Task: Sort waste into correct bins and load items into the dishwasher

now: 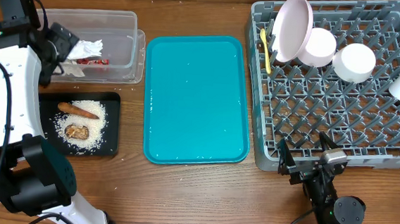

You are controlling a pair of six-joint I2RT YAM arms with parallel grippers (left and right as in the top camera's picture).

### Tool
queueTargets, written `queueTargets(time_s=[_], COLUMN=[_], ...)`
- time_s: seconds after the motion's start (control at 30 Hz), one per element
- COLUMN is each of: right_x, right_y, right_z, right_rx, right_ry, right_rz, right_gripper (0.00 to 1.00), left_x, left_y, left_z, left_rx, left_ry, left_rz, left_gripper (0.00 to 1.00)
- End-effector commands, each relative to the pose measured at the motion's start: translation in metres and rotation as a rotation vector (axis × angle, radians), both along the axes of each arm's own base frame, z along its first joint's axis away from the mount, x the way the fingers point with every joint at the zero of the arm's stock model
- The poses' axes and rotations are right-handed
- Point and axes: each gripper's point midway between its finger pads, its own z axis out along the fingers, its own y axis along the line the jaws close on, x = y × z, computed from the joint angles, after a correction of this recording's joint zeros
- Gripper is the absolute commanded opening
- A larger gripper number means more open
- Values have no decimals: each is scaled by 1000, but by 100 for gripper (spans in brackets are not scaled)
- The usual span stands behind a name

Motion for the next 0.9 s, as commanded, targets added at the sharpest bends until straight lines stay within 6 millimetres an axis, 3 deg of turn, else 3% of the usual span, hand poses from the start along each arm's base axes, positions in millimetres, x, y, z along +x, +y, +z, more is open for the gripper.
queueTargets(time_s=[0.0,0.17,0.4,0.6,0.77,0.87], right_x=[0,0,0,0,0,0], right_y=[0,-1,0,0,0,0], right_z=[-2,-2,-2,-2,-2,-2], right_rx=[-6,-6,-7,-6,-7,-6], right_ry=[-3,-3,-3,-3,-3,-3], right_rz=[-4,-4,-4,-4,-4,-4], right_gripper=[100,100,100,100,100,100], left_x=[-24,-38,-78,-87,-97,-116], left_y=[5,-4,-15,-49,-111,-128], left_z=[-2,16,45,33,18,5], left_rx=[122,139,195,293,385,431], left_ry=[143,149,120,-42,-336,-475], left_rz=[-169,-201,-211,-407,-759,-806], left_gripper=[100,100,100,100,100,100])
